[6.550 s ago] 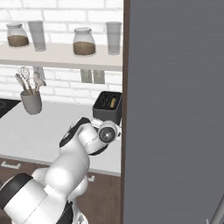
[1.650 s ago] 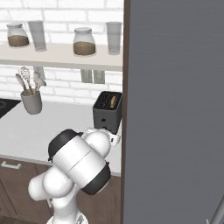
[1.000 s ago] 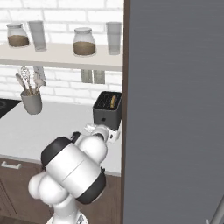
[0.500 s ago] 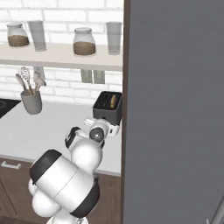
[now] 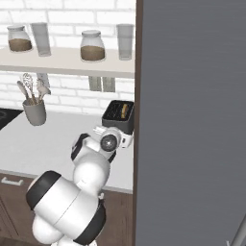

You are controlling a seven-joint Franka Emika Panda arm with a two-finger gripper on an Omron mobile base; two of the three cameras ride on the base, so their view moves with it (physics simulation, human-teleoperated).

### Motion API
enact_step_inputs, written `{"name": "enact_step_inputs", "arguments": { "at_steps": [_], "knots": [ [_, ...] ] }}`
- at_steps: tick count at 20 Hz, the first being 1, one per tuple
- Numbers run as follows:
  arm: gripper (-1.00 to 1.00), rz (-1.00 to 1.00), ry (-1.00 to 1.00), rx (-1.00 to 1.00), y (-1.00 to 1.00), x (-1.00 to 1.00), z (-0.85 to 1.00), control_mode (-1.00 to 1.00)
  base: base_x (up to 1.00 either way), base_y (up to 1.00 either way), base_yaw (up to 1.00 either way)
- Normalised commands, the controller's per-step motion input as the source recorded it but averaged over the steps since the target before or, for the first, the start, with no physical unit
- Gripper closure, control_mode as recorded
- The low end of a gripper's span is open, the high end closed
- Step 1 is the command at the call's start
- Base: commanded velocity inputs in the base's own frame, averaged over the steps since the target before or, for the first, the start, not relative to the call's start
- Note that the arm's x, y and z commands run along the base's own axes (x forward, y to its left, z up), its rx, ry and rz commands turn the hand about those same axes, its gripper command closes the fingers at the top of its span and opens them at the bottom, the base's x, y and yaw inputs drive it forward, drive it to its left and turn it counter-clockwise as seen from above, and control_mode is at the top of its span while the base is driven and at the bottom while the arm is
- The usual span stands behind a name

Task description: Start the toaster. Once the lever pops up, take the bread to the plate on the dining counter.

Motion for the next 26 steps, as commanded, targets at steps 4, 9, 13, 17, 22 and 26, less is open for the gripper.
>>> {"name": "enact_step_inputs", "arguments": {
  "at_steps": [4,9,13,17,22,26],
  "knots": [
    [-1.00,0.00,-0.02,0.00,-0.06,0.00,-0.19,-1.00,0.00,0.00,0.00],
    [-1.00,0.00,0.00,0.00,0.00,0.00,-0.21,-1.00,0.00,0.00,0.00],
    [-1.00,0.00,-0.03,0.00,0.00,0.00,-0.21,-1.00,0.00,0.00,0.00],
    [-1.00,0.00,-0.02,0.00,0.00,0.00,-0.13,-1.00,0.00,0.00,0.00],
    [-1.00,0.00,-0.01,0.00,0.00,0.00,-0.07,-1.00,0.00,0.00,0.00],
    [-1.00,0.00,-0.04,0.00,0.00,0.00,-0.01,-1.00,0.00,0.00,0.00]
  ]
}}
